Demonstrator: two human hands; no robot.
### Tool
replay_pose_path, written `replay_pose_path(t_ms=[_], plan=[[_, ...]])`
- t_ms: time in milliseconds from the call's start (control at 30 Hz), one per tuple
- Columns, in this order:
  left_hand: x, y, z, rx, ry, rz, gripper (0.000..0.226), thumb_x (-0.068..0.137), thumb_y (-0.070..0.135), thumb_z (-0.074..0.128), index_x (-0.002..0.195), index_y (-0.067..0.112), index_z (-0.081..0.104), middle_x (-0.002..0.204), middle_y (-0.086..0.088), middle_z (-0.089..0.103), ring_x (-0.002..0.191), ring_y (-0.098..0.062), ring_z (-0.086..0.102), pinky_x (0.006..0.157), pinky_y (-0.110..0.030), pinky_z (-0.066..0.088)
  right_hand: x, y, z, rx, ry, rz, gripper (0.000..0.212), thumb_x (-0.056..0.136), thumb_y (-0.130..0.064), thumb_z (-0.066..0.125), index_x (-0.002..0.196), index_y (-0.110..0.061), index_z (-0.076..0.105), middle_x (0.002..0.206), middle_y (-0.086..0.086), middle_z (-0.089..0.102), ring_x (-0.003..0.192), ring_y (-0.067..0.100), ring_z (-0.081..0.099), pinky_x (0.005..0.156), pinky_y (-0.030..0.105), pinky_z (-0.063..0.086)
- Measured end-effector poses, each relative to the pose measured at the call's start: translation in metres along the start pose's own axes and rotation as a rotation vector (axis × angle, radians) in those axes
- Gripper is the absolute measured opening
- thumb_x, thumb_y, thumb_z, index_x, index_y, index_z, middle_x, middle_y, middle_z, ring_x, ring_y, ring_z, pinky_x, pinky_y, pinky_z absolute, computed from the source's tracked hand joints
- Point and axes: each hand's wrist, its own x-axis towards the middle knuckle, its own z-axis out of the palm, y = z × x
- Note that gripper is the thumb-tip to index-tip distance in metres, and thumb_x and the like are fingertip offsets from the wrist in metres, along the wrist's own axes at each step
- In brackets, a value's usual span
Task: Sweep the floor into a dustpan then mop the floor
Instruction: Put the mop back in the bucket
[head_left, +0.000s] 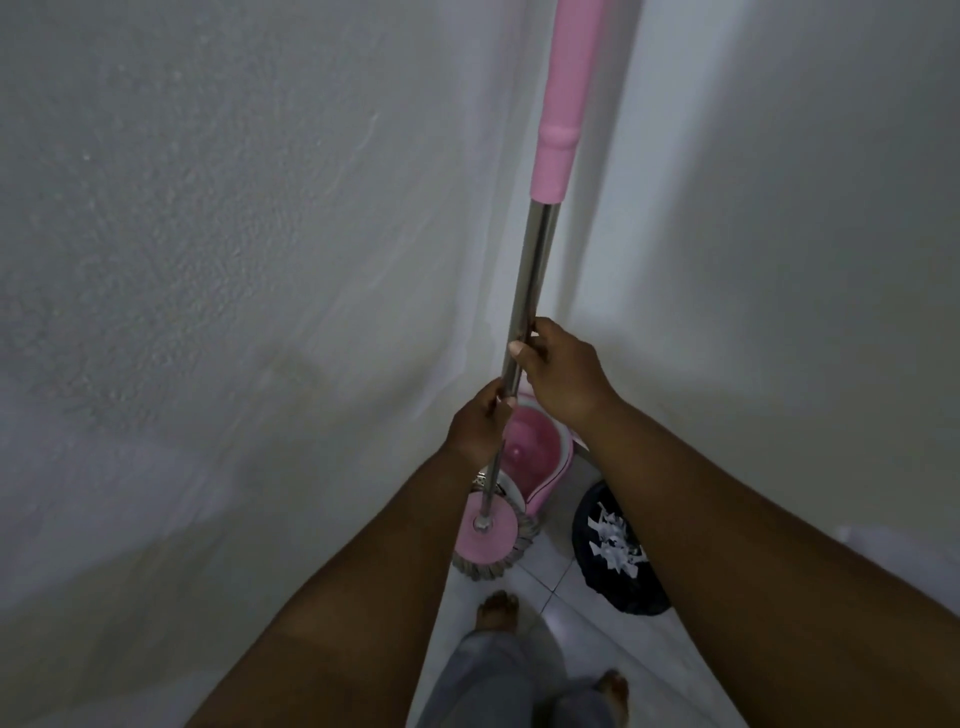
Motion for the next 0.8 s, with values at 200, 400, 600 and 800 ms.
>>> replay_pose_path(t_ms=[200, 400, 600, 800], plan=[[-0.015, 0.005, 0.003, 0.055, 0.043, -0.027, 0.040, 0.100, 0.038, 0.050, 0.139, 0.034, 0.047, 0.125, -0.004, 0.064, 0.109, -0.025, 0.064, 0.094, -0.040, 0.054, -0.032, 0.010, -0.014, -0.052, 0.030, 0.088, 0.049, 0.097, -0.036, 0.057, 0.141, -0.016, 0.048, 0.134, 0.010, 0.060, 0.122, 0.021, 0.057, 0.094, 0.018, 0.035], [-0.050, 0.020, 0.002, 0.115, 0.110, -0.040, 0.064, 0.100, 0.046, 0.050, 0.155, 0.023, 0.027, 0.153, -0.008, 0.042, 0.139, -0.027, 0.043, 0.103, -0.027, 0.035, -0.085, 0.017, -0.044, -0.071, 0.091, 0.128, 0.049, 0.098, -0.038, 0.055, 0.140, -0.013, 0.048, 0.132, 0.010, 0.061, 0.121, 0.024, 0.056, 0.095, 0.023, 0.037], [-0.096, 0.050, 0.013, 0.193, 0.319, 0.141, 0.058, 0.099, 0.037, 0.056, 0.147, 0.009, 0.041, 0.146, -0.014, 0.049, 0.134, -0.030, 0.046, 0.110, -0.036, 0.037, -0.133, 0.020, -0.077, -0.092, 0.170, 0.132, 0.052, 0.098, -0.040, 0.054, 0.141, -0.013, 0.048, 0.136, 0.009, 0.058, 0.124, 0.022, 0.054, 0.098, 0.024, 0.036], [-0.157, 0.070, 0.054, 0.471, 0.167, 0.288, 0.068, 0.102, 0.044, 0.045, 0.156, 0.008, 0.023, 0.161, -0.009, 0.026, 0.150, -0.023, 0.022, 0.121, -0.036, 0.021, -0.217, 0.050, -0.136, -0.200, 0.313, 0.157, 0.059, 0.099, -0.045, 0.048, 0.146, -0.010, 0.041, 0.146, 0.011, 0.048, 0.132, 0.028, 0.045, 0.109, 0.037, 0.035]])
